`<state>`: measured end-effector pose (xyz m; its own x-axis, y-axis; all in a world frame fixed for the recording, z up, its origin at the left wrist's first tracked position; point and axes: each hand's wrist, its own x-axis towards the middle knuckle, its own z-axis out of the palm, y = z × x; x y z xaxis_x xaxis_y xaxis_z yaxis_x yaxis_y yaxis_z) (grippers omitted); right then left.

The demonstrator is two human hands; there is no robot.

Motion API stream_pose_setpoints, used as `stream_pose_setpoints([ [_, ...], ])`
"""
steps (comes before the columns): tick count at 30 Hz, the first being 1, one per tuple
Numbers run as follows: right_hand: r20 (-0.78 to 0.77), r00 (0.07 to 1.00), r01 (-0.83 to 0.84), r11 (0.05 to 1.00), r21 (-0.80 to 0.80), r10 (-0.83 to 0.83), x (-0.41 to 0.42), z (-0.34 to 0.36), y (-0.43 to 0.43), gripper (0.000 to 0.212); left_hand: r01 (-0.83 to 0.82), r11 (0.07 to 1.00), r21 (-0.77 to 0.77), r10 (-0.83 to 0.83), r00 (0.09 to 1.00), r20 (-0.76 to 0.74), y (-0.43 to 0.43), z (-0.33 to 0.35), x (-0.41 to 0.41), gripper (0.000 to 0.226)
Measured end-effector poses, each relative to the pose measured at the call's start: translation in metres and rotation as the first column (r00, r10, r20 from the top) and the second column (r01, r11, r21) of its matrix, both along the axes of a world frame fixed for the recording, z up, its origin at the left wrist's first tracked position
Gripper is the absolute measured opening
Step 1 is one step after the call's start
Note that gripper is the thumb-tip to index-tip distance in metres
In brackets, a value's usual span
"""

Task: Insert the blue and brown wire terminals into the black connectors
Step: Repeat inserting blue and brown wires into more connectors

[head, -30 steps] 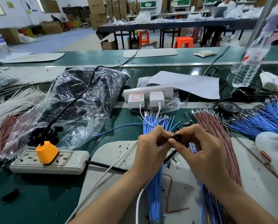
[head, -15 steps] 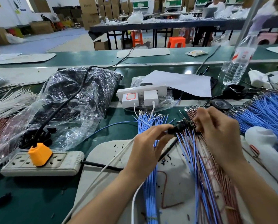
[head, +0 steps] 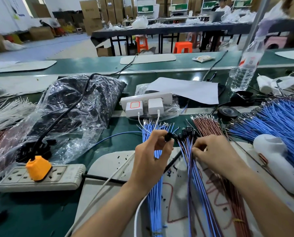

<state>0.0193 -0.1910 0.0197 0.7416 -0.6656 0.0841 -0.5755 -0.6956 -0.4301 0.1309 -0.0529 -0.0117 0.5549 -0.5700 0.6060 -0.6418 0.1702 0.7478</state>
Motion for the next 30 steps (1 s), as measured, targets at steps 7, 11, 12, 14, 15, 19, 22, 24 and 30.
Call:
stream_pose_setpoints([
  [7, -0.093, 0.961, 0.255, 0.965, -0.059, -0.260, -0.007, -0.005, -0.018, 0.015, 0.005, 1.000, -0.003, -0.005, 1.000, -0.019, -0.001, 0.000, -0.001, 0.011],
  [11, -0.100, 0.943, 0.311, 0.947, -0.083, -0.319, -0.005, -0.007, -0.018, 0.014, -0.009, 1.000, -0.014, 0.010, 1.000, 0.028, 0.000, 0.000, -0.001, 0.010],
  [12, -0.096, 0.939, 0.322, 0.943, -0.084, -0.330, -0.005, -0.007, -0.018, 0.015, -0.016, 1.000, -0.015, 0.017, 0.998, 0.054, -0.001, 0.000, -0.001, 0.008],
  [14, -0.074, 0.934, 0.342, 0.936, -0.084, -0.348, -0.004, -0.008, -0.017, 0.015, -0.050, 0.999, -0.017, 0.052, 0.994, 0.095, -0.001, 0.001, 0.000, 0.011],
  [15, -0.057, 0.933, 0.351, 0.933, -0.074, -0.355, -0.004, -0.009, -0.016, 0.015, -0.070, 0.997, -0.021, 0.072, 0.992, 0.104, 0.000, 0.001, 0.000, 0.014],
  [19, -0.007, 0.936, 0.351, 0.935, -0.058, -0.352, -0.005, -0.010, -0.018, 0.015, -0.068, 0.997, -0.043, 0.072, 0.993, 0.094, 0.000, 0.002, 0.000, 0.017],
  [22, 0.036, 0.948, 0.319, 0.943, -0.092, -0.317, -0.004, -0.014, -0.018, 0.012, -0.060, 0.997, -0.037, 0.063, 0.994, 0.091, 0.001, 0.003, 0.000, 0.015],
  [24, 0.062, 0.945, 0.325, 0.939, -0.115, -0.320, -0.003, -0.016, -0.017, 0.010, -0.059, 0.998, -0.022, 0.061, 0.993, 0.099, 0.001, 0.004, 0.000, 0.018],
  [30, 0.112, 0.942, 0.329, 0.936, -0.129, -0.316, 0.002, -0.017, -0.016, 0.010, -0.074, 0.997, -0.001, 0.073, 0.992, 0.105, 0.001, 0.006, -0.002, 0.023],
])
